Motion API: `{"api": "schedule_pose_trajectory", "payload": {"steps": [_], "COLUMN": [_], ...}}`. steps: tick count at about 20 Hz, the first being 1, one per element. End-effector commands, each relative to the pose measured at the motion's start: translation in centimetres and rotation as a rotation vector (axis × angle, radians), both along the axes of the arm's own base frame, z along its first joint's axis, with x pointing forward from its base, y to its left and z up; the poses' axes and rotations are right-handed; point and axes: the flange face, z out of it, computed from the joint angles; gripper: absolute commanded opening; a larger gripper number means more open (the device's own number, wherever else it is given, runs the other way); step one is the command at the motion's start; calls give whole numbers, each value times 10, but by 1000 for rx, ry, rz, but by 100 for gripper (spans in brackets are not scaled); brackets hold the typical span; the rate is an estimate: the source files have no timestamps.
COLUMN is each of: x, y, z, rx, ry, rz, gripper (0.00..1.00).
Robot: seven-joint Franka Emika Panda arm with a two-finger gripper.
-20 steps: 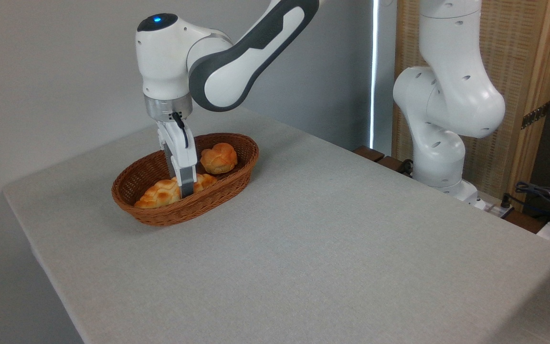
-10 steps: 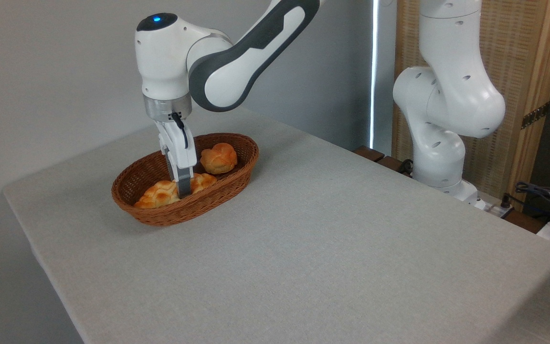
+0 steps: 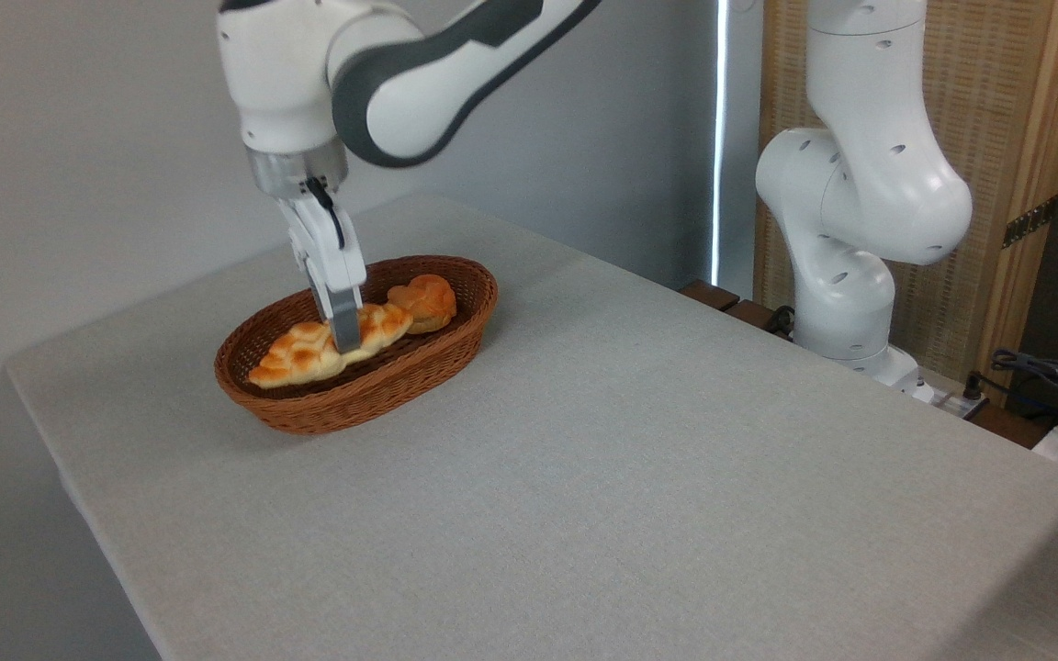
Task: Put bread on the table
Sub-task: 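Lift the long bread roll out of the basket and move it onto the table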
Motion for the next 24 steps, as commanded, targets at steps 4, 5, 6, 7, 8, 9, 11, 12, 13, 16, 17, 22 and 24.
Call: {"api": "schedule_pose_trajectory", "payload": {"steps": [4,5,6,7,8,9,11,12,13,16,17,22,24], "x": [20,24,26,30,30,30,32,36,38,40,40,42,42], "y": [44,55,64,80,90,96,104,118,129,135,136,142,142], "z": [39,45,53,56,64,66,64,63,62,56,50,16,14], "rx": [-19,-17,-17,8,47,87,141,167,188,246,281,369,370], "ry": [68,67,58,40,7,-14,-30,-34,-35,-43,-41,-1,2], "rz": [85,99,105,114,97,73,40,54,65,48,35,3,4], "gripper": [32,32,32,32,34,37,39,41,44,64,70,86,100]}}
